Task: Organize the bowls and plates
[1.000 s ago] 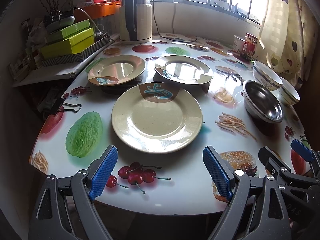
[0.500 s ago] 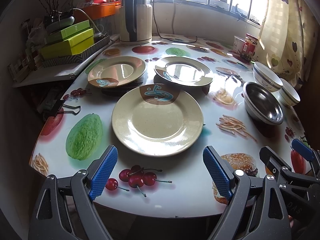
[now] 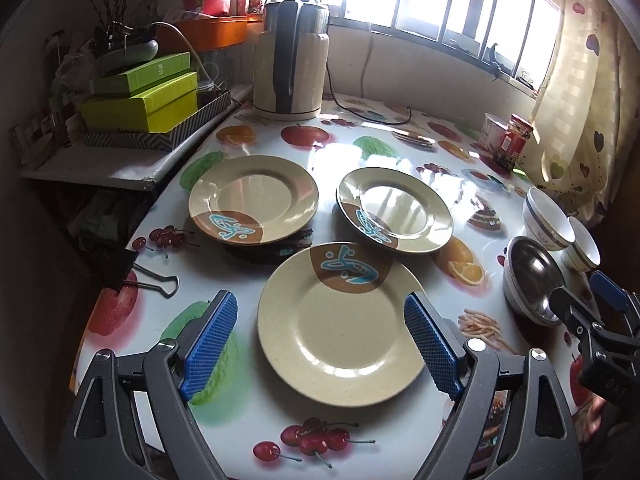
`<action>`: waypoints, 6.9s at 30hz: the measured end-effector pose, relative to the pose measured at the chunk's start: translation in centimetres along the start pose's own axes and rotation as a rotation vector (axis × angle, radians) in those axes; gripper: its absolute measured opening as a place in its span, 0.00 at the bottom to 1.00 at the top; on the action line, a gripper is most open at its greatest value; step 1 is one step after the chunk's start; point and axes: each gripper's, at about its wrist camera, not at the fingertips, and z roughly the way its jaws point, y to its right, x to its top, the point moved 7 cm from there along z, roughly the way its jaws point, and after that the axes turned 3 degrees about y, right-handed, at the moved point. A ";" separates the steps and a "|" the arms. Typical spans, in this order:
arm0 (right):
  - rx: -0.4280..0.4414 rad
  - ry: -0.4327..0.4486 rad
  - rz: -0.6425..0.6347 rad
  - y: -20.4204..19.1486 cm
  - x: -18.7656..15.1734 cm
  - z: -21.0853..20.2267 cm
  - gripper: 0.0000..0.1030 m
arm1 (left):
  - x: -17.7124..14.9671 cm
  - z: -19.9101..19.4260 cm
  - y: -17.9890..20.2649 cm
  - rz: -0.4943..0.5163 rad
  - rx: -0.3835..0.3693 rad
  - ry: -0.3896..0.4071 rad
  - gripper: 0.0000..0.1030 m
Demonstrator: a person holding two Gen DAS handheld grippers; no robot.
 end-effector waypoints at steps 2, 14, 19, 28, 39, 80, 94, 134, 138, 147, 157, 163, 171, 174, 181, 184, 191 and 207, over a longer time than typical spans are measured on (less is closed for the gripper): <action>0.004 -0.001 -0.004 0.0 1.4 0.7 1.00 | 1.2 0.4 -0.2 -0.003 -0.018 0.009 0.78; 0.090 -0.066 0.076 -0.6 6.6 7.4 0.91 | 5.3 6.0 0.4 0.006 -0.057 -0.067 0.49; 0.104 -0.116 0.101 -0.8 7.1 10.4 0.74 | 5.9 8.2 1.2 0.005 -0.082 -0.097 0.49; 0.103 -0.211 0.153 -0.8 6.7 15.1 0.47 | 6.3 12.3 1.8 -0.006 -0.089 -0.161 0.48; 0.096 -0.272 0.184 -0.4 5.8 18.4 0.38 | 6.2 14.6 2.4 0.008 -0.101 -0.211 0.37; 0.207 -0.330 0.289 -1.2 5.1 20.2 0.19 | 5.9 16.6 2.7 -0.036 -0.113 -0.252 0.27; 0.198 -0.317 0.294 -0.7 5.2 19.4 0.19 | 6.3 15.7 3.2 -0.013 -0.112 -0.232 0.27; 0.256 -0.304 0.224 -6.0 1.7 10.2 0.19 | -0.1 6.6 -1.4 -0.048 -0.046 -0.187 0.27; 0.282 -0.300 0.205 -7.2 1.3 9.7 0.16 | -1.0 6.1 -1.7 -0.054 -0.051 -0.190 0.27; 0.261 -0.266 0.186 -7.9 1.2 9.3 0.16 | -2.0 6.0 -2.1 -0.056 -0.041 -0.201 0.27; 0.254 -0.285 0.270 -6.0 1.1 10.9 0.24 | -1.7 6.1 -2.9 -0.093 -0.037 -0.200 0.27; 0.275 -0.312 0.271 -6.3 0.5 11.6 0.24 | -2.0 6.4 -3.1 -0.118 -0.050 -0.216 0.27; 0.308 -0.327 0.289 -6.5 0.2 11.6 0.16 | -2.1 6.4 -2.9 -0.129 -0.076 -0.222 0.27; 0.319 -0.336 0.294 -6.7 0.0 11.5 0.15 | -2.2 6.3 -2.9 -0.129 -0.071 -0.224 0.27; 0.336 -0.358 0.291 -7.2 -0.4 10.9 0.15 | -2.2 5.6 -3.5 -0.139 -0.058 -0.220 0.27; 0.338 -0.360 0.279 -7.6 -0.5 10.6 0.15 | -2.4 5.4 -3.8 -0.149 -0.056 -0.224 0.27; 0.349 -0.378 0.282 -7.9 -1.2 10.4 0.14 | -2.7 5.1 -4.1 -0.152 -0.052 -0.224 0.27; 0.284 -0.349 0.173 -8.4 -1.4 9.9 0.18 | -2.5 4.3 -4.0 -0.138 -0.041 -0.207 0.27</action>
